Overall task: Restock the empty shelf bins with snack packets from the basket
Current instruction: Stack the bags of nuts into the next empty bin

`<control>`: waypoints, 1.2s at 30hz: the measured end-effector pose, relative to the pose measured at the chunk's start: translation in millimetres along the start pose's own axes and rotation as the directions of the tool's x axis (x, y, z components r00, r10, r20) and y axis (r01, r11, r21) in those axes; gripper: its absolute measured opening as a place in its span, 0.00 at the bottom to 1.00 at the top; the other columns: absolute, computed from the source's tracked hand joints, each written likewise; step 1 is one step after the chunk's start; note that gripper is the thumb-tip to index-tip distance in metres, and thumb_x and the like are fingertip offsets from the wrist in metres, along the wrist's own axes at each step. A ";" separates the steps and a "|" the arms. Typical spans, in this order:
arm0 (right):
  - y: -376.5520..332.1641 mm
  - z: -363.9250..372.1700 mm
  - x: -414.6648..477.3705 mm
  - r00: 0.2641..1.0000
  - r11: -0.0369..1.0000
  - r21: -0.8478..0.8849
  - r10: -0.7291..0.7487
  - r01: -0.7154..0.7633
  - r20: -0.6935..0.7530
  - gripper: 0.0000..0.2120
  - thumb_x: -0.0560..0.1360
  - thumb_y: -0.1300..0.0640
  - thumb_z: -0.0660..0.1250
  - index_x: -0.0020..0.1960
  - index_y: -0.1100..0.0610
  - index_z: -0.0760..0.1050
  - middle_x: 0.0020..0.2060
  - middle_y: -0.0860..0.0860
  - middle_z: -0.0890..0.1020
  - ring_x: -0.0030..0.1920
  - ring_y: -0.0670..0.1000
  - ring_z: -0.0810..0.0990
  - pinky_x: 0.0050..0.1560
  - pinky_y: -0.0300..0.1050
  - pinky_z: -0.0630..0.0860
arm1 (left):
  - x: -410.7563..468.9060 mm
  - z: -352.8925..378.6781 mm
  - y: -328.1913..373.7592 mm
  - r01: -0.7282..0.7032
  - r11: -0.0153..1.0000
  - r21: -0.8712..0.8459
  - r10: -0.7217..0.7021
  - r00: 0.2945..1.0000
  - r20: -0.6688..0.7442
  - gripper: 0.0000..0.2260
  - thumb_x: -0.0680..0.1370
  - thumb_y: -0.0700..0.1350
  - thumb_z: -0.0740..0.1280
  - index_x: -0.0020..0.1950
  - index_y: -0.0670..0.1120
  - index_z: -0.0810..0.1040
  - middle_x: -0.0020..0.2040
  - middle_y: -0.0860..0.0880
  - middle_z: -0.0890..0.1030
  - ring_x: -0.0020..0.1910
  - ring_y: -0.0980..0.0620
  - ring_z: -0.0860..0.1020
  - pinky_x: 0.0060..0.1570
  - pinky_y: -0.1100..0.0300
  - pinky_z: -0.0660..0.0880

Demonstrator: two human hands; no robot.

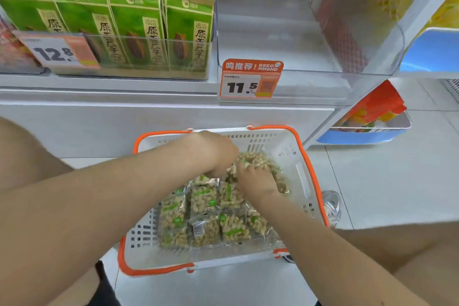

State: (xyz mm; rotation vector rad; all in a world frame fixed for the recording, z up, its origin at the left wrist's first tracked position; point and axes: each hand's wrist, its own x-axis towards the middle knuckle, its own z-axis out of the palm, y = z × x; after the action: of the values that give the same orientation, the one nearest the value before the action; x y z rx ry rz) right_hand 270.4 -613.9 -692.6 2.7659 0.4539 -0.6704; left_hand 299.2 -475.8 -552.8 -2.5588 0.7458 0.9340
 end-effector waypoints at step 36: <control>53.4 -241.5 -93.1 0.368 0.720 0.448 0.282 0.529 -0.886 0.30 0.70 0.70 0.59 0.66 0.50 0.81 0.72 0.53 0.72 0.70 0.52 0.73 0.67 0.45 0.73 | -102.5 -97.6 -57.1 -0.296 0.482 -0.825 -0.603 0.571 -0.557 0.32 0.67 0.70 0.77 0.55 0.49 0.68 0.47 0.51 0.81 0.43 0.50 0.80 0.38 0.53 0.74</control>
State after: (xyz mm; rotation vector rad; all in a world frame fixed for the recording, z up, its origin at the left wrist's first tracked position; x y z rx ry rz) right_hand 307.0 -608.1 -430.9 3.6008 0.7592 1.2028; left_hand 314.1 -436.3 -406.1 -3.9876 0.0263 -0.2245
